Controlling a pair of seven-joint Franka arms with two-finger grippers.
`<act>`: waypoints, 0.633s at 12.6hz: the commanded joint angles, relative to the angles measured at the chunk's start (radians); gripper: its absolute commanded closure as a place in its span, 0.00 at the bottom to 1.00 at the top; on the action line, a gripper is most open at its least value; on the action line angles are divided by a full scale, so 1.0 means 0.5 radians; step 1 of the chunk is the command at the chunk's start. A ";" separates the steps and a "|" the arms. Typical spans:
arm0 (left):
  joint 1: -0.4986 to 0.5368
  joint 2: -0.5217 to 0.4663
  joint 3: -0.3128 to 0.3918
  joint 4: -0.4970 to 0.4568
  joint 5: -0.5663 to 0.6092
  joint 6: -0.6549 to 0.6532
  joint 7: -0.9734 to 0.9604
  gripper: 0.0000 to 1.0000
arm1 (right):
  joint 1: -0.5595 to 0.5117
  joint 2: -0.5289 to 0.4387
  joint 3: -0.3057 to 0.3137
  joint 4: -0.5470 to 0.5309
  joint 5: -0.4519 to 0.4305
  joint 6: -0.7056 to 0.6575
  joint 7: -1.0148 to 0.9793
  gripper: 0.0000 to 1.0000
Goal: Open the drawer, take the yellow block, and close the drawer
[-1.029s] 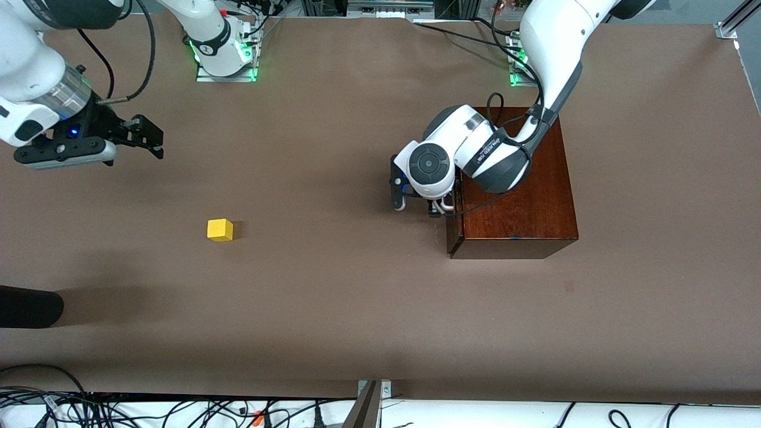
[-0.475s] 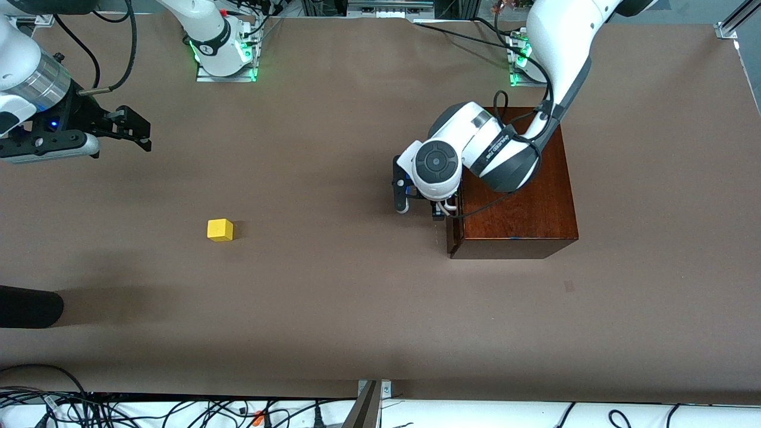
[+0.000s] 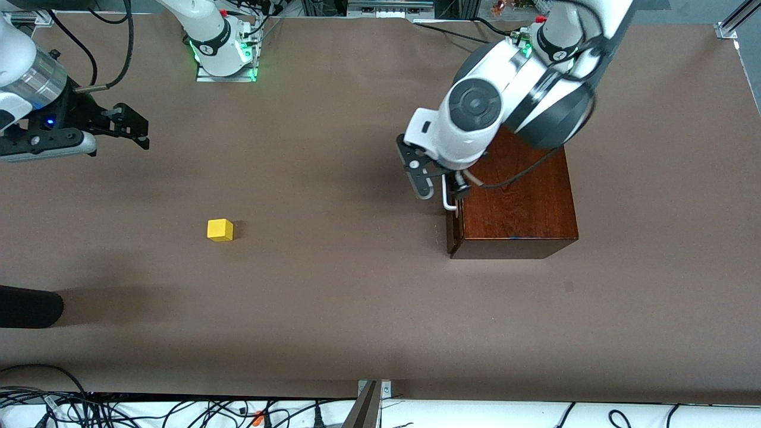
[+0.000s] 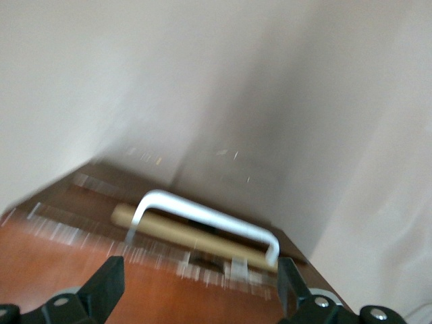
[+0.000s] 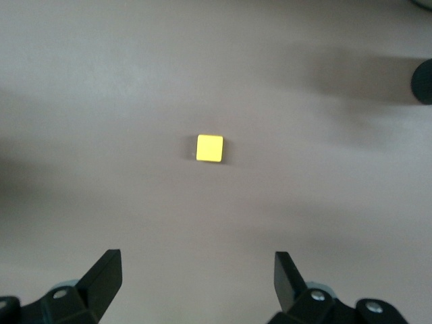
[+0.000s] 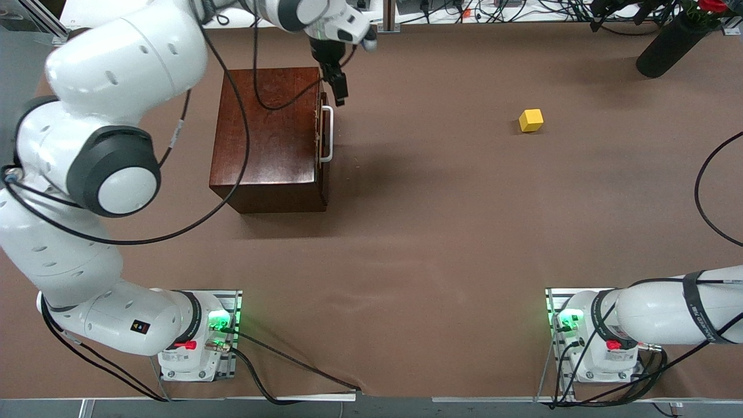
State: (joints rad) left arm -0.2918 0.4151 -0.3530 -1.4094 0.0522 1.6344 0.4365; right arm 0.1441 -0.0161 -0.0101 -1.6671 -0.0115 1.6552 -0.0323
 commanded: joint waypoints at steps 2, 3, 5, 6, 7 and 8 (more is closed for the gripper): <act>0.233 -0.134 0.013 0.186 -0.028 -0.359 -0.204 0.00 | -0.006 0.041 0.014 0.079 -0.035 -0.062 0.031 0.00; 0.301 -0.134 0.019 0.265 -0.031 -0.473 -0.204 0.00 | -0.015 0.044 0.008 0.082 -0.032 -0.049 0.034 0.00; 0.384 -0.213 0.107 0.245 -0.043 -0.508 -0.207 0.00 | -0.033 0.063 -0.001 0.079 -0.026 -0.013 0.034 0.00; 0.381 -0.293 0.220 0.175 -0.049 -0.489 -0.210 0.00 | -0.040 0.072 -0.013 0.079 -0.020 0.015 0.034 0.00; 0.378 -0.430 0.325 0.044 -0.071 -0.401 -0.232 0.00 | -0.040 0.072 -0.014 0.079 -0.020 0.030 0.031 0.00; 0.384 -0.556 0.402 -0.122 -0.095 -0.300 -0.302 0.00 | -0.040 0.072 -0.014 0.082 -0.029 0.034 0.025 0.00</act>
State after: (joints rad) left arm -0.0990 0.2796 -0.2143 -1.3140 0.0396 1.4148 0.3350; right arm 0.1333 0.0052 -0.0238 -1.6581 -0.0151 1.6752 -0.0311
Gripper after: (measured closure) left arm 0.000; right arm 0.000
